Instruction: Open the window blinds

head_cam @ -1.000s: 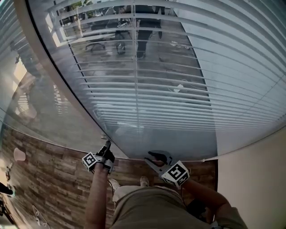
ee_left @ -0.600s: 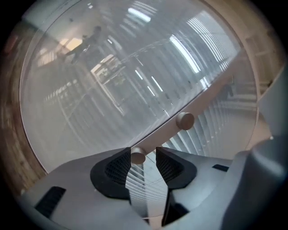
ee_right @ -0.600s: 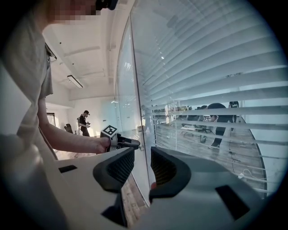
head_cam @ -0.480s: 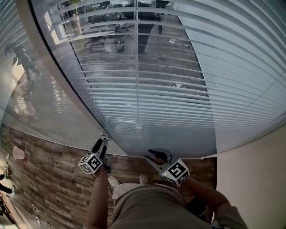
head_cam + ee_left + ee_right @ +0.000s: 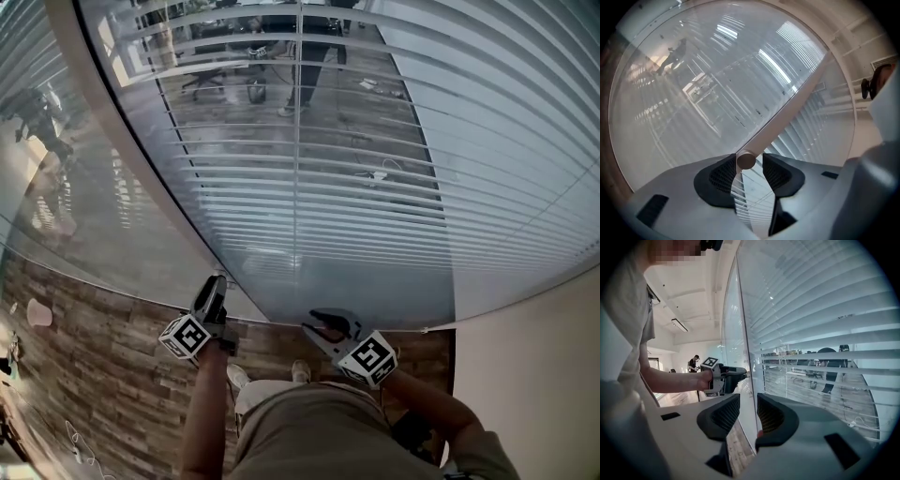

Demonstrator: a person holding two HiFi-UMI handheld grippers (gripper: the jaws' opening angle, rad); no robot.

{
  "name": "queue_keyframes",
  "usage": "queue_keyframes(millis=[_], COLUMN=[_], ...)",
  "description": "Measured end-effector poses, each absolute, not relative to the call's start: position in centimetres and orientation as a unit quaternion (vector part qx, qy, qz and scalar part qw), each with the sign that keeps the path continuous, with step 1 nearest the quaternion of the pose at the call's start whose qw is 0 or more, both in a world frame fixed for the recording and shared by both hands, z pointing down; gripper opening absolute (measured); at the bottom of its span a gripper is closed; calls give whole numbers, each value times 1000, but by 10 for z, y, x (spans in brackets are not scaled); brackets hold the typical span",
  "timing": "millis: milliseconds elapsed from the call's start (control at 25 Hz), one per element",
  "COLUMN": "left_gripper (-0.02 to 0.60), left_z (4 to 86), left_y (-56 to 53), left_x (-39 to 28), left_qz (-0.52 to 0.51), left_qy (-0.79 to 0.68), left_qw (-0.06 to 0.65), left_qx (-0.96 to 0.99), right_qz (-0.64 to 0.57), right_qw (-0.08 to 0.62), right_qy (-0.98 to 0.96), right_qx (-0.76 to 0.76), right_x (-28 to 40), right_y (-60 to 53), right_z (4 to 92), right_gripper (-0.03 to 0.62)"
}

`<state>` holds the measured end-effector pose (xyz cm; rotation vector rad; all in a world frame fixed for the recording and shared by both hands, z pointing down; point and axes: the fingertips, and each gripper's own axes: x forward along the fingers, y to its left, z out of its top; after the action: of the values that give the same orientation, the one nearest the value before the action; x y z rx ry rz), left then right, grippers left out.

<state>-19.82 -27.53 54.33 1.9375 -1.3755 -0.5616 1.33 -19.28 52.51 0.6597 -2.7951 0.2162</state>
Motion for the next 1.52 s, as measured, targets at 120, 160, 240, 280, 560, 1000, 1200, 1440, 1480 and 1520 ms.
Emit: queue_keyframes(millis=[120,160,240,280,560,1000,1200,1440,1480,1520], left_gripper=[168,136,135,133,132,132,132,132,132,132], left_z=[545,547,548,547,550,544,548,548,550,552], left_y=[-280,-281,-280,-280,-280,-278,-276,-276,-275,-274], left_x=[-200,-202,-203,-203,-200,-189,-184,-180,-178,-177], left_qz=[-219,-215,-208,-203,-82,163,239,345,369,390], left_qy=[-533,-537,-540,-543,-591,-636,-638,-629,-625,-621], left_qw=[357,362,365,362,277,60,-12,-123,-148,-171], left_qx=[735,731,729,730,753,752,732,686,672,658], right_qz=[76,77,77,77,79,78,78,76,76,76], right_qw=[133,133,132,132,131,139,137,135,135,135], right_qy=[-962,-961,-961,-961,-962,-961,-962,-963,-963,-963], right_qx=[228,228,229,229,227,226,224,221,220,220], right_x=[15,15,16,17,14,14,15,13,13,13], right_y=[-193,-194,-193,-192,-193,-196,-195,-196,-195,-194], right_z=[528,528,527,526,530,532,531,525,526,526], right_gripper=[121,121,121,121,121,121,121,121,121,121])
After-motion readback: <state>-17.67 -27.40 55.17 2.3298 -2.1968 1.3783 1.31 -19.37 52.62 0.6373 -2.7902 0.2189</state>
